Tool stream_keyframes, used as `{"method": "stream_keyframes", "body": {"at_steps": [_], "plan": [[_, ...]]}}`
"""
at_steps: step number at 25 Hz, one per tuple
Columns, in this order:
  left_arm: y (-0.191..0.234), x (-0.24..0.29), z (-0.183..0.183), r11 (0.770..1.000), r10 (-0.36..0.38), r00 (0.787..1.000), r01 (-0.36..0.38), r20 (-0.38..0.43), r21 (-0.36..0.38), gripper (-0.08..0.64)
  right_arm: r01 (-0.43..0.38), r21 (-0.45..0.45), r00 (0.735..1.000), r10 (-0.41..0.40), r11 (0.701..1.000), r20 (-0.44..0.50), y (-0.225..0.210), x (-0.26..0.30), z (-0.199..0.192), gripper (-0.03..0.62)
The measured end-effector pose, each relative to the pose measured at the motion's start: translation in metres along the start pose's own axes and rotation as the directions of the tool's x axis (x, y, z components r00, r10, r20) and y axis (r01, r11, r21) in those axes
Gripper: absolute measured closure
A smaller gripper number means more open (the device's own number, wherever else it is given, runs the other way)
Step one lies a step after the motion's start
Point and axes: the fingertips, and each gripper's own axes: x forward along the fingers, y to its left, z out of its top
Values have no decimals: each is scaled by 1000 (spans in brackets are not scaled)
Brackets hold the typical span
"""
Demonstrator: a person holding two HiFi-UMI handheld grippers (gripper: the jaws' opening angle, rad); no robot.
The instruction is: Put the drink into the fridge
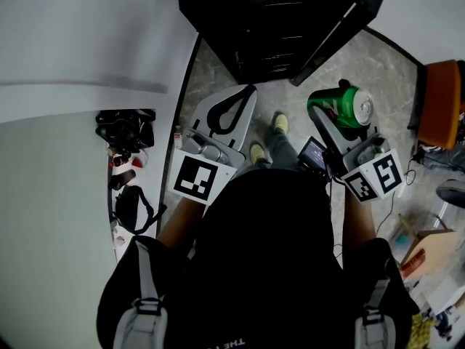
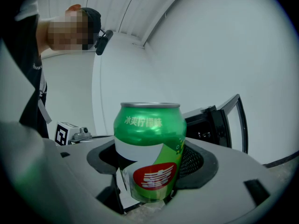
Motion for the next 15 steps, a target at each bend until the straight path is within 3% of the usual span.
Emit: {"method": "stream_keyframes", "body": {"at_steps": [10,15], "plan": [[10,51,-1,1000,14,1000,-14,-27,9,549,-22,-21,1000,22,1000,-22,-47,21,8,252],[11,57,5,1000,20,1000,-20,-17,15,549,-46,-28,999,45,999,-23,-49,25,11,252]]}}
